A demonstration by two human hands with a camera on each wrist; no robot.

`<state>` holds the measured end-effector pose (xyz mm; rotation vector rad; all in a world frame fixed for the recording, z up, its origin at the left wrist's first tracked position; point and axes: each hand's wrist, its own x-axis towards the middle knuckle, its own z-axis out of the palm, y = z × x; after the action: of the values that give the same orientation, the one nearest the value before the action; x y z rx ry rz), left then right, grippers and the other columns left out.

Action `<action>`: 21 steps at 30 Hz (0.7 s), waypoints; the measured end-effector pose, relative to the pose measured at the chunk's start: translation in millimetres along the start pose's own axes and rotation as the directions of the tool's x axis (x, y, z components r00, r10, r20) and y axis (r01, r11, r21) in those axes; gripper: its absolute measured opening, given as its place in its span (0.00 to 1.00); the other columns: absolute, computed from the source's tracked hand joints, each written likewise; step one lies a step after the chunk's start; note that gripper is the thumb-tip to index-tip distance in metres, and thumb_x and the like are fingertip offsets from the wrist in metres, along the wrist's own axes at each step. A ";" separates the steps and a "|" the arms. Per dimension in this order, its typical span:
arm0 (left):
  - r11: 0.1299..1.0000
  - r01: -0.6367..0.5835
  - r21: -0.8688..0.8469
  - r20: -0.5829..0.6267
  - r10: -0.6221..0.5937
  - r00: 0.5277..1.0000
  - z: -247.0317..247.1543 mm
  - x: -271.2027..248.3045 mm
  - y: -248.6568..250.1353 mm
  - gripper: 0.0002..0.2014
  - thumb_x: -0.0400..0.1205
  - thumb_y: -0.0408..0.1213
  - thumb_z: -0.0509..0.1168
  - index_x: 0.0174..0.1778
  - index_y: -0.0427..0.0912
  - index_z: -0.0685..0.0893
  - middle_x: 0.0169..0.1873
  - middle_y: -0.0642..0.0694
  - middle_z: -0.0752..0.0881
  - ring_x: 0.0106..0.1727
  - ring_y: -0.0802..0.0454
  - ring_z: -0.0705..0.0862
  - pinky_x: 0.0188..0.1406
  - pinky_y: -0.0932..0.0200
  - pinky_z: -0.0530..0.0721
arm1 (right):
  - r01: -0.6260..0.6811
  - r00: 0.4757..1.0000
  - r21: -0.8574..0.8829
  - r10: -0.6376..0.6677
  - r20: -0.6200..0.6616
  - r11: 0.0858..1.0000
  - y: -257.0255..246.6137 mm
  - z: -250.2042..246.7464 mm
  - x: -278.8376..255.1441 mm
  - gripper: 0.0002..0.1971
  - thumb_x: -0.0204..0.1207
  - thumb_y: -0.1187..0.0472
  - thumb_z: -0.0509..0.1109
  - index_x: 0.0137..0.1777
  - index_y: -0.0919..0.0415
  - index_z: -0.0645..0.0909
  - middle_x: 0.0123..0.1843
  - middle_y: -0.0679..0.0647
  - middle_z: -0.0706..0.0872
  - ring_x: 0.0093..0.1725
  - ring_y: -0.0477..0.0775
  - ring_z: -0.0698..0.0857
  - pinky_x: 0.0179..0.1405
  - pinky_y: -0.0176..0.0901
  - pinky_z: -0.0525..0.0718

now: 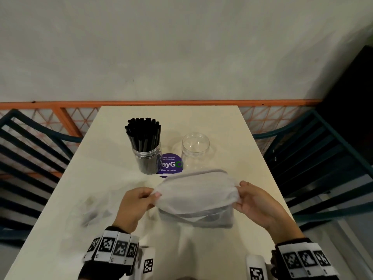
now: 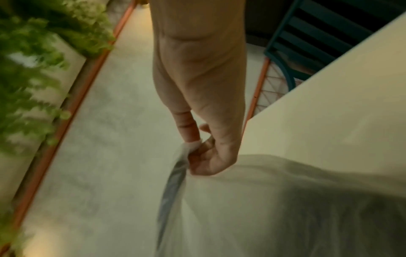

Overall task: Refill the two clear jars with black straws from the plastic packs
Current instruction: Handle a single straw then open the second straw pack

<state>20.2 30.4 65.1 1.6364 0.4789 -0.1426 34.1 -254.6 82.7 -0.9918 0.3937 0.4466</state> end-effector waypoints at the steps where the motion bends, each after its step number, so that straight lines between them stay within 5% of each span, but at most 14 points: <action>1: 0.999 0.026 -0.022 0.028 -0.026 0.999 -0.4 -0.8 -2.1 0.04 0.76 0.27 0.67 0.37 0.35 0.86 0.38 0.38 0.87 0.43 0.44 0.83 0.42 0.59 0.87 | -0.019 0.999 0.064 0.017 0.028 0.998 0.1 -1.8 0.4 0.15 0.70 0.74 0.61 0.29 0.57 0.65 0.29 0.56 0.81 0.30 0.51 0.85 0.36 0.43 0.85; 4: 0.958 0.175 -0.226 0.159 -0.141 0.977 2.5 -1.9 -3.2 0.07 0.80 0.28 0.62 0.43 0.36 0.86 0.40 0.41 0.88 0.42 0.49 0.85 0.34 0.67 0.87 | -0.046 0.996 0.200 0.029 0.089 0.979 -0.2 -5.8 -0.2 0.17 0.55 0.75 0.75 0.30 0.61 0.69 0.37 0.61 0.88 0.38 0.57 0.89 0.43 0.48 0.89; 6: 0.824 0.329 -0.461 0.316 -0.194 0.929 6.1 -4.4 1.5 0.08 0.81 0.29 0.59 0.47 0.36 0.84 0.38 0.43 0.90 0.37 0.53 0.88 0.31 0.64 0.87 | -0.025 0.999 0.166 0.018 0.042 0.986 -2.2 -7.5 4.9 0.13 0.61 0.79 0.68 0.34 0.62 0.70 0.41 0.63 0.85 0.43 0.59 0.86 0.44 0.50 0.88; 9: 0.678 0.393 -0.621 0.436 -0.117 0.892 14.6 -7.8 14.2 0.13 0.71 0.32 0.65 0.50 0.33 0.84 0.40 0.40 0.92 0.39 0.51 0.91 0.36 0.59 0.90 | 0.114 0.983 -0.203 -0.140 -0.118 0.973 3.5 -4.9 11.5 0.18 0.71 0.84 0.49 0.36 0.60 0.67 0.36 0.60 0.76 0.36 0.57 0.77 0.34 0.44 0.75; 13: 0.634 0.321 -0.704 0.399 -0.021 0.917 23.1 -5.1 25.3 0.12 0.78 0.31 0.58 0.54 0.32 0.82 0.39 0.40 0.92 0.40 0.51 0.91 0.42 0.57 0.90 | 0.168 0.960 -0.591 -0.267 -0.084 0.789 21.3 3.6 8.7 0.17 0.74 0.82 0.52 0.42 0.58 0.70 0.39 0.63 0.77 0.40 0.58 0.74 0.42 0.51 0.71; 16: 0.622 0.295 -0.725 0.359 -0.024 0.933 21.5 -2.1 21.1 0.17 0.75 0.27 0.60 0.60 0.30 0.79 0.41 0.40 0.91 0.42 0.51 0.90 0.42 0.57 0.90 | 0.165 0.973 -0.424 -0.217 -0.076 0.891 16.1 2.8 6.3 0.18 0.74 0.84 0.48 0.42 0.59 0.68 0.34 0.61 0.79 0.35 0.58 0.75 0.36 0.45 0.72; 19: 0.579 0.335 -0.743 0.404 -0.010 0.915 17.1 -1.2 12.3 0.28 0.53 0.26 0.79 0.51 0.28 0.85 0.44 0.36 0.91 0.45 0.45 0.90 0.38 0.52 0.90 | 0.113 0.989 -0.108 -0.122 -0.080 0.988 5.8 -6.7 9.3 0.20 0.73 0.84 0.46 0.38 0.59 0.67 0.33 0.59 0.85 0.34 0.56 0.82 0.27 0.42 0.79; 21: 0.550 0.383 -0.742 0.462 0.005 0.887 16.2 0.1 5.6 0.33 0.42 0.26 0.81 0.47 0.27 0.86 0.46 0.33 0.90 0.48 0.40 0.89 0.42 0.46 0.90 | 0.050 0.996 0.088 -0.044 -0.071 0.995 0.6 -15.3 12.1 0.17 0.70 0.84 0.54 0.35 0.59 0.66 0.39 0.63 0.84 0.39 0.59 0.83 0.26 0.42 0.86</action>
<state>25.5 14.4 68.0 0.5690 0.3097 -0.3699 42.3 -265.4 68.5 -0.9290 0.4484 0.3496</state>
